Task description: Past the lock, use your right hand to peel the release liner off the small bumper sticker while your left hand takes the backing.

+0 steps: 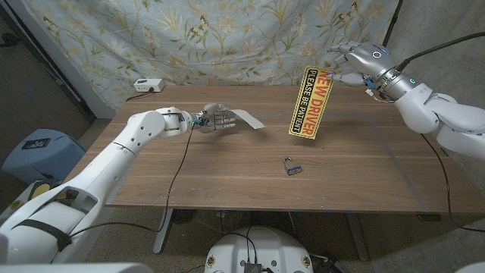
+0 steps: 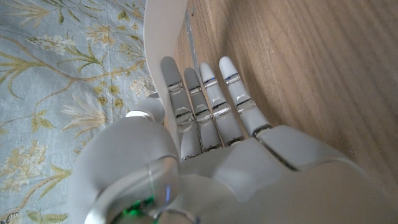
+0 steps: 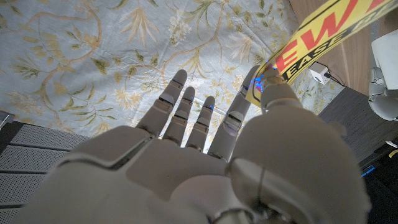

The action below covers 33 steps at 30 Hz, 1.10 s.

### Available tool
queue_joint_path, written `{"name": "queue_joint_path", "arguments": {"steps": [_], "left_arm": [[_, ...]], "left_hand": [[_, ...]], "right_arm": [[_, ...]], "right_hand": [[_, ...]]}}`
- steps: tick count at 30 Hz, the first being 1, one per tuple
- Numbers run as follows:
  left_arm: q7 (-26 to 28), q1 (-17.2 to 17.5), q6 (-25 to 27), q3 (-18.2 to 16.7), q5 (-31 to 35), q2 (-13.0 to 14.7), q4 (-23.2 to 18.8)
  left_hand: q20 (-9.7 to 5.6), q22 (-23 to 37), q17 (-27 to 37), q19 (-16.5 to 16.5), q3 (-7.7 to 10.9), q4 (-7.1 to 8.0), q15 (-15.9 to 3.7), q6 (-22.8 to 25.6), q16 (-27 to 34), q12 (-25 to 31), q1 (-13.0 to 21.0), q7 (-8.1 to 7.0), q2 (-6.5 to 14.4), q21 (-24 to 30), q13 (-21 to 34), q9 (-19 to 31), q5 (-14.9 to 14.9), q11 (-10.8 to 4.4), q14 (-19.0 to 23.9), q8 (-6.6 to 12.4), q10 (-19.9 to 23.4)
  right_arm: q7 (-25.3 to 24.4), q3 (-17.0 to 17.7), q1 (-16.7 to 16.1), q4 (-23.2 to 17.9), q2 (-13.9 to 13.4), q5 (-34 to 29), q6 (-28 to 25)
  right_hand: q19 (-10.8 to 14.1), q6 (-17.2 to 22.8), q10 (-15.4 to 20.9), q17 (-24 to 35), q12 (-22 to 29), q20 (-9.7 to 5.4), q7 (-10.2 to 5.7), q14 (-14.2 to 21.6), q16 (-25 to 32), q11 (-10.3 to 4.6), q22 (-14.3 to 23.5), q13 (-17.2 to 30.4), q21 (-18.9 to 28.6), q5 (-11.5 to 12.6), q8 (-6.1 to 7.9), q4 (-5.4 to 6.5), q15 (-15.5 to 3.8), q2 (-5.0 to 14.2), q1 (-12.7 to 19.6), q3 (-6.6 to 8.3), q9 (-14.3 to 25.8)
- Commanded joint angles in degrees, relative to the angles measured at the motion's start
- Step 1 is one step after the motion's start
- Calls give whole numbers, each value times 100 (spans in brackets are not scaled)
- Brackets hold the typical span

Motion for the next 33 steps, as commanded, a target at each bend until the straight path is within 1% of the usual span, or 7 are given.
{"name": "queue_joint_path", "arguments": {"steps": [1, 9, 11, 13, 18, 22, 33], "left_arm": [[31, 84, -6, -20, -81, 50, -114], [-184, 61, -55, 33, -98, 59, -41], [-304, 49, -58, 53, -130, 43, 21], [-548, 9, -24, 82, -194, 44, 129], [-1227, -109, 70, 160, -345, 35, 417], [-1497, -133, 48, 206, -349, 27, 478], [-1672, -14, 74, 61, -581, 66, 458]], "left_hand": [[3, 3, 13, -46, -5, 22, -6, -59, -5, -27, 71, 20, -4, 63, 27, 7, 1, -46, -31, 60, 86], [30, -3, -1, -99, -26, 94, 42, -105, -45, -70, -22, -7, -11, 76, 45, -28, 0, -13, -69, 41, 20], [75, -11, 0, -197, -84, 146, 113, -336, -99, -141, -136, 15, -55, 71, 57, -76, -8, 38, -184, -65, -108], [150, -22, -5, -322, -169, 232, 218, -624, -172, -247, -326, 59, -96, 58, 64, -147, -22, 141, -330, -221, -311], [388, -60, -39, -683, -503, 548, 559, -1569, -404, -583, -1129, 250, -202, -22, -56, -440, -75, 533, -769, -922, -1077], [457, -79, -75, -839, -567, 570, 667, -2065, -514, -684, -1357, 241, -266, -89, -136, -565, -69, 658, -953, -1253, -1447], [498, -84, -89, -902, -552, 557, 731, -2241, -554, -684, -1420, 228, -240, -121, -175, -626, -54, 707, -1031, -1377, -1566]], "right_arm": [[13, -94, 76, 37, 50, 21, 29], [77, -182, 128, 49, 96, 45, 67], [90, -202, 135, 50, 108, 50, 74], [102, -217, 143, 49, 115, 50, 79], [237, -242, 164, 22, 98, 110, 102], [378, -285, 204, 9, 90, 148, 130], [855, -374, 343, -102, 89, 275, 173]], "right_hand": [[61, -7, 57, 23, -1, 19, -24, 51, -6, -14, 28, 15, -7, 33, 44, 17, -657, 24, 11, 6, 14], [63, -87, 46, 28, -9, 22, -24, 48, -5, -7, 28, 15, -10, 31, 1, 11, -661, 25, 20, 1, -7], [57, -125, 45, 30, -10, 23, -26, 45, -7, -6, 28, 16, -14, 29, -22, 16, -661, 25, 12, -2, -19], [57, -145, 40, 30, -13, 25, -27, 42, -9, -5, 28, 16, -14, 28, -34, 18, -658, 23, 8, -5, -26], [48, -234, 34, 25, -17, 25, -26, 37, -22, -1, 28, 16, -20, 28, -85, 17, -663, 15, 2, -2, -50], [25, -373, -19, 24, -40, 39, -24, 8, -42, 18, 29, 17, -30, 25, -161, 27, -645, 12, -20, -9, -78], [-74, -942, -226, 8, -99, 90, -20, -158, -153, 148, 28, 24, -67, 19, -472, 59, -591, -59, -157, -56, -158]]}}
